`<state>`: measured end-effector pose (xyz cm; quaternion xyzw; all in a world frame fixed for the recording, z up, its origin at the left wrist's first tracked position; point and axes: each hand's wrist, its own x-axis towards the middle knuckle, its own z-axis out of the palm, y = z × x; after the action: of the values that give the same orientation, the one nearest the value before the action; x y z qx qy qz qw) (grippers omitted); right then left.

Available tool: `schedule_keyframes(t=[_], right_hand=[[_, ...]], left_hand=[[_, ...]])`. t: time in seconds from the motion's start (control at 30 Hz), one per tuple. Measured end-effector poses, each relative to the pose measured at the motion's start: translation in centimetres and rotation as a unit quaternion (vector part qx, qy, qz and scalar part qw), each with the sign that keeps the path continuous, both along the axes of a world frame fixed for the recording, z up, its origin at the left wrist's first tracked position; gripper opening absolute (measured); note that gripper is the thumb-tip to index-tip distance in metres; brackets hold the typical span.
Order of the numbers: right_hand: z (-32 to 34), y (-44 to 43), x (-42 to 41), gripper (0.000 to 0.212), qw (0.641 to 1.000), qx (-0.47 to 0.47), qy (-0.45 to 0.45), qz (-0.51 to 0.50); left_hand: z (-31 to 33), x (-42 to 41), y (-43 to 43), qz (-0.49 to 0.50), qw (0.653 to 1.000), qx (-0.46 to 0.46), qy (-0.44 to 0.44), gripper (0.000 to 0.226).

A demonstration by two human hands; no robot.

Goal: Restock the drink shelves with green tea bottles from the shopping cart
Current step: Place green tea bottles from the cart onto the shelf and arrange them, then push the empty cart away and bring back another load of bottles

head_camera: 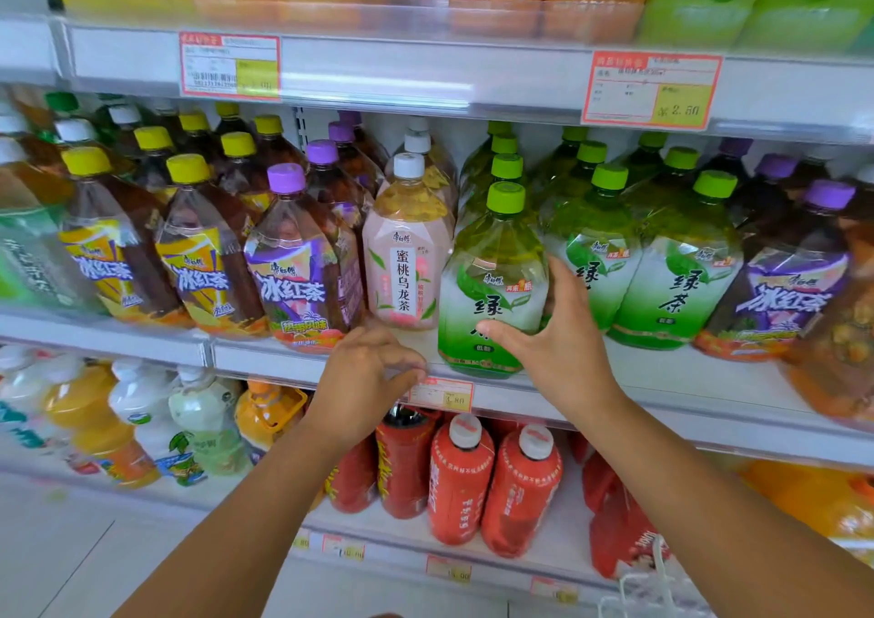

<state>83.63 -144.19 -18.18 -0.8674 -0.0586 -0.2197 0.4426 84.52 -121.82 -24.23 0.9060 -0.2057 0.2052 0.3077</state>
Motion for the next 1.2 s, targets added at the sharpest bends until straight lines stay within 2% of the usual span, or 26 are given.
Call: schedule_keyframes(t=[0.1, 0.23, 0.37, 0.5, 0.63, 0.73, 0.83, 0.93, 1.0, 1.2], right_hand=[[-0.2, -0.1, 0.1, 0.101, 1.0, -0.001, 0.006, 0.007], [-0.2, 0.0, -0.3, 0.107, 0.999, 0.023, 0.007, 0.023], [-0.4, 0.2, -0.7, 0.105, 0.999, 0.044, 0.015, 0.023], [-0.3, 0.1, -0.8, 0.105, 0.999, 0.034, 0.032, 0.027], [-0.2, -0.9, -0.2, 0.104, 0.993, 0.051, 0.054, 0.089], [-0.7, -2.7, -1.2, 0.092, 0.988, 0.074, 0.078, 0.114], [-1.2, -5.1, -2.7, 0.073, 0.99, 0.066, 0.092, 0.083], [-0.7, -8.2, -4.7, 0.057, 0.989, 0.047, 0.127, 0.051], [0.6, -10.3, -6.3, 0.049, 0.987, 0.025, 0.157, 0.03], [5.3, -15.6, -11.1, 0.043, 0.959, -0.098, 0.267, -0.001]], left_hand=[[0.0, 0.1, 0.0, 0.011, 1.0, 0.002, -0.003, 0.013], [0.3, -0.1, -0.3, 0.019, 1.0, -0.002, 0.017, 0.032], [0.8, -0.3, -0.6, 0.045, 0.998, -0.01, 0.042, 0.012], [1.0, -0.5, -0.9, 0.057, 0.997, -0.009, 0.056, 0.014], [1.5, -0.7, -1.2, 0.084, 0.995, 0.008, 0.058, 0.014], [1.4, -1.2, -1.8, 0.105, 0.993, 0.028, 0.049, 0.012], [1.6, -2.9, -2.8, 0.136, 0.989, 0.027, 0.048, 0.021], [2.7, -6.3, -5.4, 0.17, 0.979, 0.032, 0.108, 0.031], [4.1, -8.9, -7.0, 0.19, 0.966, 0.021, 0.171, 0.031], [10.6, -15.6, -10.7, 0.113, 0.952, 0.013, 0.284, 0.032]])
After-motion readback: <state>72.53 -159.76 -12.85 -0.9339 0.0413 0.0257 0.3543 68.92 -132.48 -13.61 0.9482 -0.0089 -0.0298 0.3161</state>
